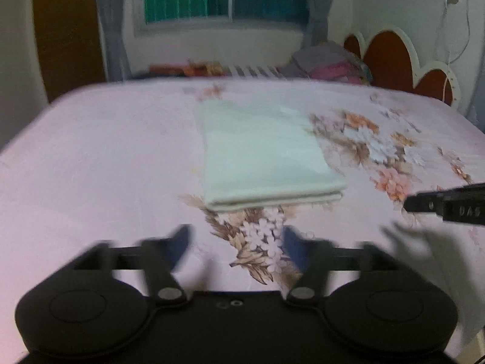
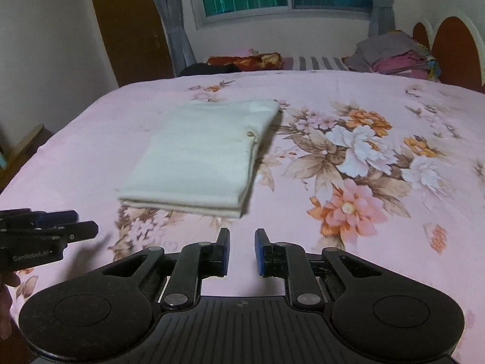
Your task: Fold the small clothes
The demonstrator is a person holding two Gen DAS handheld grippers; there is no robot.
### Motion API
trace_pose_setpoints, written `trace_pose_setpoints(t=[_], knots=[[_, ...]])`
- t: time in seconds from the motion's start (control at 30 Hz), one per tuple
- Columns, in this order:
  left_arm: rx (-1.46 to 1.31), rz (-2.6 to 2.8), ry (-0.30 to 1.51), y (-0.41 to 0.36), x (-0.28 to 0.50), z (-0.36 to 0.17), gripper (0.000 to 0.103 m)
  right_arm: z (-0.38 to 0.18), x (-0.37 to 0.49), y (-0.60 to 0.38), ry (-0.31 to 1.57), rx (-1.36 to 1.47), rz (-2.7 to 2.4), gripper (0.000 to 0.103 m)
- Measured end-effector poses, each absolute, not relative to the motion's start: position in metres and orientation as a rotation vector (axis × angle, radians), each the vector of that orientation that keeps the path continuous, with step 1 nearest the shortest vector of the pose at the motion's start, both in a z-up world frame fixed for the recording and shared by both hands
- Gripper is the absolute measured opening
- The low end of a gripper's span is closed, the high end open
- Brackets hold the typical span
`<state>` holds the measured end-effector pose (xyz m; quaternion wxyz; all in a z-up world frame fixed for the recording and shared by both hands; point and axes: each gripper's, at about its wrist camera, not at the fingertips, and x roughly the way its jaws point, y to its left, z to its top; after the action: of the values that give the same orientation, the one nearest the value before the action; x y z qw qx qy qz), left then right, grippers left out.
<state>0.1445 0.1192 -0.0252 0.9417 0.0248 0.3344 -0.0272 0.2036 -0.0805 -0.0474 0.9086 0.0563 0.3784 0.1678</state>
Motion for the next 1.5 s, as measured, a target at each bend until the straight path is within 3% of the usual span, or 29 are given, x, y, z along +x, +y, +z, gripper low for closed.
trace_pose_setpoints(t=[0.03, 0.1, 0.13, 0.8, 1.5], knots=[[0.068, -0.031, 0.645, 0.115, 0.134, -0.019, 0.103, -0.045, 0.197, -0.08, 0.781, 0.094, 0.324, 0.018], [0.085, 0.001, 0.601, 0.11, 0.121, -0.009, 0.103, -0.042, 0.186, -0.082, 0.771, 0.084, 0.282, 0.068], [0.085, 0.001, 0.606, 0.107, 0.116, -0.005, 0.103, -0.041, 0.179, -0.085, 0.748, 0.096, 0.254, 0.102], [0.011, 0.019, 0.505, 0.092, 0.0, 0.041, 0.103, 0.016, 0.051, -0.1, 0.639, 0.098, 0.233, 0.103], [0.014, -0.019, 0.46, 0.078, -0.018, 0.056, 0.103, 0.046, 0.021, -0.102, 0.567, 0.069, 0.257, 0.103]])
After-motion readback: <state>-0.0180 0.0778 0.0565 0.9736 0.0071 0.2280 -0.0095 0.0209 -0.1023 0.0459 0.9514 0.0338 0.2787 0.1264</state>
